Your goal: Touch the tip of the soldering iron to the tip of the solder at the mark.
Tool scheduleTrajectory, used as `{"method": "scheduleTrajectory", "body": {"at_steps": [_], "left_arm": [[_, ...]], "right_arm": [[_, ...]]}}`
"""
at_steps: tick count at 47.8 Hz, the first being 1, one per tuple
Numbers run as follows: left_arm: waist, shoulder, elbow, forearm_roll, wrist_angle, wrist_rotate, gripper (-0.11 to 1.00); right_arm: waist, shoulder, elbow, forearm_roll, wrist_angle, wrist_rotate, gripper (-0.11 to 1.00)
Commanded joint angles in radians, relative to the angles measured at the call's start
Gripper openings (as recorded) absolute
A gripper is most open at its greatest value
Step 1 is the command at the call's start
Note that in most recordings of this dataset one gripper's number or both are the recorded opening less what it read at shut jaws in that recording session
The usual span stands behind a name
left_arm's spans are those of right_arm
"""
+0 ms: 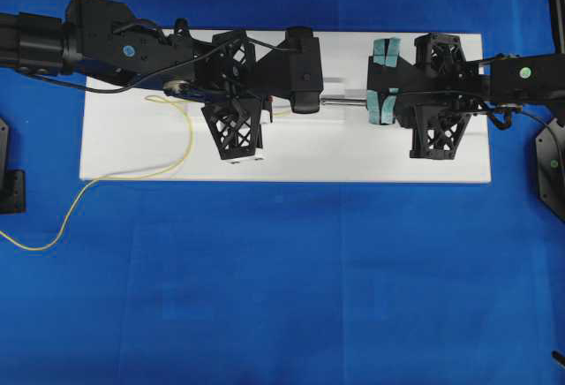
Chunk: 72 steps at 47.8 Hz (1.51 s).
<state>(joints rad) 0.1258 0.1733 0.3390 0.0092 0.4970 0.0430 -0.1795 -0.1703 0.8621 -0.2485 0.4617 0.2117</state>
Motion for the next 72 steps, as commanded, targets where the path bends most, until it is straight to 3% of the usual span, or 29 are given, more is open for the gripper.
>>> {"method": "scheduleTrajectory", "body": {"at_steps": [1, 21, 36, 47, 58, 72], "left_arm": [[0.002, -0.071, -0.003, 0.003, 0.002, 0.000, 0.02], [0.002, -0.351, 0.167, 0.003, 0.025, -0.005, 0.02], [0.005, -0.471, 0.287, 0.003, -0.067, -0.020, 0.02], [0.005, -0.489, 0.308, 0.003, -0.072, -0.018, 0.02], [0.005, -0.532, 0.356, 0.002, -0.094, -0.023, 0.02], [0.005, -0.595, 0.422, 0.002, -0.146, -0.023, 0.02]], "right_arm": [[0.002, -0.009, -0.026, 0.002, -0.003, 0.002, 0.06], [0.002, -0.008, -0.029, 0.002, -0.008, 0.000, 0.06], [0.002, -0.018, -0.044, 0.000, -0.006, 0.000, 0.06], [0.002, -0.156, -0.043, -0.003, 0.021, 0.000, 0.06], [0.002, -0.342, 0.035, 0.002, 0.017, 0.005, 0.06], [0.002, -0.459, 0.115, -0.002, -0.009, 0.081, 0.06]]}}
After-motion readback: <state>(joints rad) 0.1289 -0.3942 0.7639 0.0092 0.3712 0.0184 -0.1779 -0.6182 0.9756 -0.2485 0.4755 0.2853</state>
